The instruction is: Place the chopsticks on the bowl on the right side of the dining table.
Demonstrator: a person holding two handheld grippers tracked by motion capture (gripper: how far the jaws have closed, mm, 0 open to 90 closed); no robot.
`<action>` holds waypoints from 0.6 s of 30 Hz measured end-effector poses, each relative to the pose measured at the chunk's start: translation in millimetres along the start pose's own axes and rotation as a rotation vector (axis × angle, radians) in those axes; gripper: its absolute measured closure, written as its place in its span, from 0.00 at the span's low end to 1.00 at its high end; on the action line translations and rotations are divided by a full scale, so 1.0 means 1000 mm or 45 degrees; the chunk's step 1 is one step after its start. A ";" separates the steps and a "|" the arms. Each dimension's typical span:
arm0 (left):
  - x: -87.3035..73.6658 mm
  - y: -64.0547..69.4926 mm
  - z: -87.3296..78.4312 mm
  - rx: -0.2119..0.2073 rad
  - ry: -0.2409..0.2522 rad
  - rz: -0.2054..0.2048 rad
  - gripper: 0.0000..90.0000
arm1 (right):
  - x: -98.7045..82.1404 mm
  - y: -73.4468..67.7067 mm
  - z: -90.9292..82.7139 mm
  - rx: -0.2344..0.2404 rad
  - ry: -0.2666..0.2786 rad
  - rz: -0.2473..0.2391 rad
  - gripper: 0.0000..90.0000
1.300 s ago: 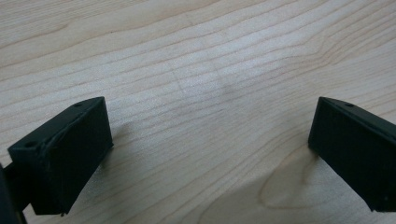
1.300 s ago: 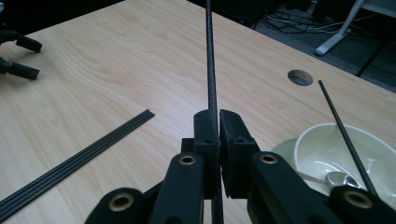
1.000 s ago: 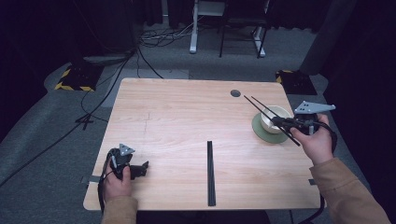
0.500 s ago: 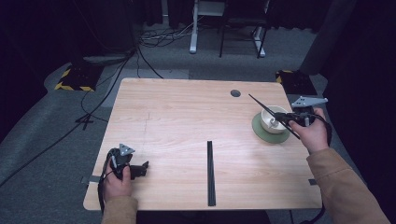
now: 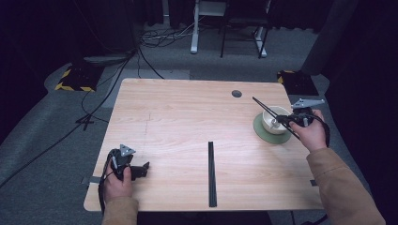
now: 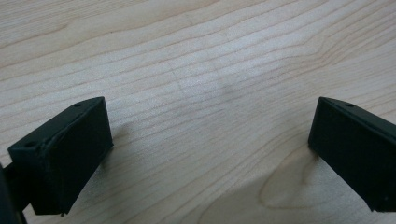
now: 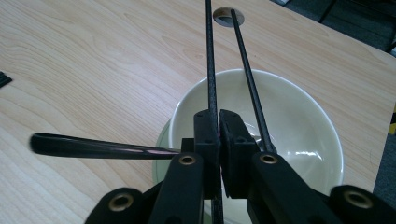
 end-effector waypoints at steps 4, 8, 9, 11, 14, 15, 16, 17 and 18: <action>0.000 0.000 0.000 0.000 0.000 0.000 0.00 | -0.003 0.002 0.005 -0.006 -0.007 0.013 0.96; 0.000 0.000 0.000 0.000 0.000 0.000 0.00 | -0.006 0.003 0.012 -0.005 -0.012 0.002 0.96; 0.000 0.000 0.000 0.000 0.000 0.000 0.00 | -0.006 0.003 0.013 -0.005 -0.013 0.006 0.96; 0.000 0.000 0.000 0.000 0.000 0.000 0.00 | -0.007 0.002 0.016 -0.009 -0.019 0.013 0.96; 0.000 0.000 0.000 0.000 0.000 0.000 0.00 | -0.007 0.003 0.020 -0.019 -0.035 0.003 0.96; 0.000 0.000 0.000 0.000 0.000 0.000 0.00 | -0.007 0.003 0.021 -0.018 -0.035 0.005 0.96; 0.000 0.000 0.000 0.000 0.000 0.000 0.00 | -0.007 0.003 0.021 -0.020 -0.034 0.009 0.96; 0.000 0.000 0.000 0.000 0.000 0.000 0.00 | -0.008 0.003 0.021 -0.019 -0.037 0.007 0.96; 0.000 0.000 0.000 0.000 0.000 0.000 0.00 | -0.008 0.003 0.022 -0.018 -0.038 0.013 0.96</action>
Point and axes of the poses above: each handheld gripper's, and its own axes: z roughly forward along the jaws, x roughly out of its top, y roughly to its right, the point moved 4 cm from there along z, roughly forward along the jaws, and after that the axes turned 15 degrees about -z, right-handed, at the moved point
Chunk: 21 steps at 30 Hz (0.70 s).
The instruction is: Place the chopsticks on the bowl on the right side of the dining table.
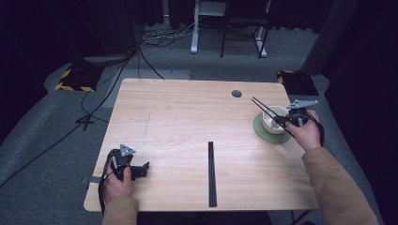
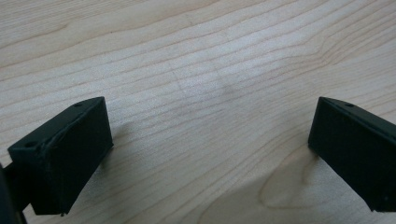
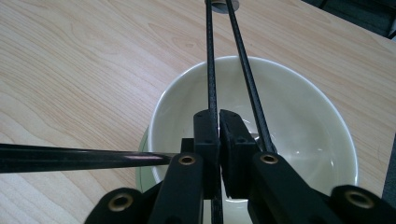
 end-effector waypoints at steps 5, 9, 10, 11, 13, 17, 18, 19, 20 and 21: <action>0.000 0.000 0.000 0.000 0.000 0.000 0.00 | -0.002 0.001 -0.001 -0.039 -0.002 -0.002 0.85; 0.000 0.000 0.000 0.000 0.000 0.000 0.00 | -0.001 -0.001 -0.006 -0.038 0.037 0.022 0.67; 0.000 0.000 0.000 0.000 0.000 0.000 0.00 | 0.000 -0.002 -0.008 -0.043 0.052 0.029 0.64; 0.000 0.000 0.000 0.000 0.000 0.000 0.00 | 0.000 -0.002 -0.011 -0.057 0.069 0.034 0.61; 0.000 0.000 0.000 0.000 0.000 0.000 0.00 | -0.001 -0.003 -0.019 -0.091 0.090 0.043 0.57; 0.000 0.000 0.000 -0.001 0.001 0.001 0.00 | -0.004 -0.007 -0.034 -0.101 0.144 0.084 0.53; 0.000 0.000 0.000 0.000 0.000 0.000 0.00 | -0.006 -0.009 -0.039 -0.101 0.151 0.090 0.51; 0.000 0.000 0.000 0.000 0.000 0.000 0.00 | -0.007 -0.010 -0.042 -0.101 0.149 0.091 0.51; 0.000 0.000 0.000 0.000 0.000 0.000 0.00 | -0.008 -0.012 -0.044 -0.102 0.148 0.096 0.50; 0.000 0.000 0.000 0.000 0.000 0.000 0.00 | -0.011 -0.015 -0.049 -0.106 0.148 0.091 0.47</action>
Point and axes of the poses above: each handheld gripper's, and its own axes: z roughly forward along the jaws, x roughly out of its top, y roughly to its right, the point moved 4 cm from there along z, roughly forward along the jaws, and after that the axes turned 15 degrees about -z, right-handed, at the moved point
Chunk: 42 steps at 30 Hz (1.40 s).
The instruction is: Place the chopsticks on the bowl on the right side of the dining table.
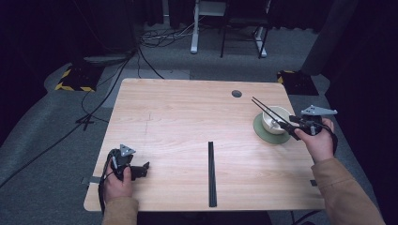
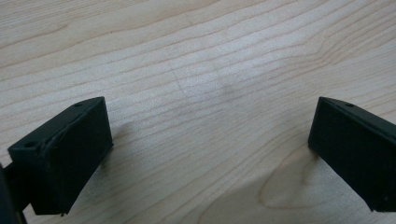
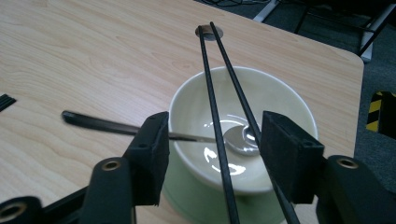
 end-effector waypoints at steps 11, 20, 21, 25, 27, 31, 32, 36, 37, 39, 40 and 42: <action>0.000 0.000 0.000 0.000 0.000 0.000 0.00 | -0.026 0.003 -0.004 -0.101 -0.092 0.003 0.37; 0.000 0.000 0.000 -0.001 0.001 0.001 0.00 | -0.045 0.018 0.004 -0.123 -0.110 0.062 0.37; 0.000 0.000 0.000 0.000 0.000 0.000 0.00 | -0.046 0.019 0.004 -0.126 -0.113 0.065 0.37; 0.000 0.000 0.000 -0.001 0.001 0.001 0.00 | -0.049 0.026 0.006 -0.148 -0.114 0.098 0.38; 0.000 0.000 0.000 0.001 0.000 0.000 0.00 | -0.049 0.030 0.006 -0.158 -0.120 0.102 0.38; 0.000 0.000 0.000 0.000 0.001 0.001 0.00 | -0.051 0.037 0.008 -0.185 -0.133 0.126 0.41; 0.000 0.000 0.000 -0.001 0.001 0.001 0.00 | -0.051 0.039 0.009 -0.192 -0.141 0.136 0.42; 0.000 0.000 0.000 -0.001 0.001 0.001 0.00 | -0.054 0.044 0.010 -0.217 -0.154 0.148 0.43; 0.000 0.000 0.000 0.000 0.001 0.001 0.00 | -0.054 0.046 0.010 -0.220 -0.158 0.151 0.43; 0.000 0.000 0.000 0.000 0.000 0.000 0.00 | -0.055 0.048 0.010 -0.225 -0.158 0.156 0.43; 0.000 0.000 0.000 0.001 0.000 0.000 0.00 | -0.055 0.048 0.009 -0.220 -0.159 0.156 0.42; 0.000 0.000 0.000 0.000 0.000 0.000 0.00 | -0.052 0.047 0.007 -0.217 -0.143 0.147 0.42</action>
Point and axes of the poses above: each handheld gripper's, and its own axes: z roughly forward along the jaws, x roughly out of its top, y roughly to its right, the point moved 4 cm from there along z, roughly forward along the jaws, and after that the axes turned 15 degrees about -z, right-handed, at the moved point
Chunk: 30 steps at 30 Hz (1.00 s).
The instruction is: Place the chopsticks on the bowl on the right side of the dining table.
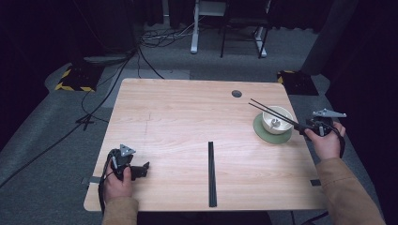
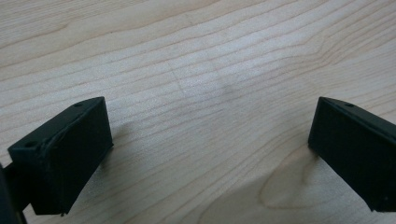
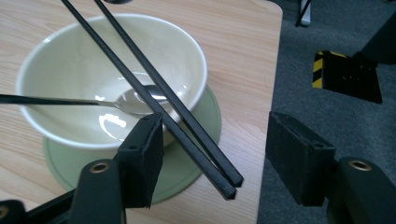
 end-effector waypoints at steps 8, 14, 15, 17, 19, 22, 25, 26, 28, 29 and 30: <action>0.000 0.000 0.000 0.001 0.000 0.000 0.00 | 0.025 -0.013 0.000 0.057 0.055 -0.029 0.42; 0.000 0.000 0.000 0.000 0.001 0.001 0.00 | 0.043 -0.029 0.012 0.091 0.069 -0.078 0.43; 0.000 0.000 0.000 0.001 0.000 0.001 0.00 | 0.045 -0.031 0.015 0.091 0.065 -0.106 0.43; 0.000 0.000 0.000 0.003 0.002 -0.002 0.00 | 0.051 -0.038 0.019 0.110 0.076 -0.115 0.43; 0.000 0.000 0.000 0.004 0.001 -0.001 0.00 | 0.056 -0.045 0.025 0.123 0.081 -0.131 0.43; 0.000 0.000 0.000 0.004 0.002 -0.004 0.00 | 0.061 -0.049 0.034 0.125 0.076 -0.145 0.43; 0.000 0.000 0.000 0.002 0.003 -0.008 0.00 | 0.064 -0.050 0.041 0.120 0.068 -0.150 0.42; 0.000 0.000 0.000 0.002 0.003 -0.008 0.00 | 0.065 -0.050 0.043 0.121 0.067 -0.156 0.42; 0.000 0.000 0.000 0.002 0.003 -0.008 0.00 | 0.065 -0.050 0.047 0.127 0.068 -0.150 0.41; 0.000 0.000 0.000 0.002 0.003 -0.008 0.00 | 0.065 -0.050 0.048 0.133 0.064 -0.142 0.41; 0.000 0.000 0.000 0.004 0.004 -0.008 0.00 | 0.064 -0.050 0.050 0.146 0.055 -0.124 0.41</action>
Point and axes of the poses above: each handheld gripper's, and its own axes: z roughly forward along the jaws, x roughly out of its top, y roughly to its right, the point moved 4 cm from there along z, roughly forward along the jaws, and after that the axes turned 15 degrees about -z, right-handed, at the moved point
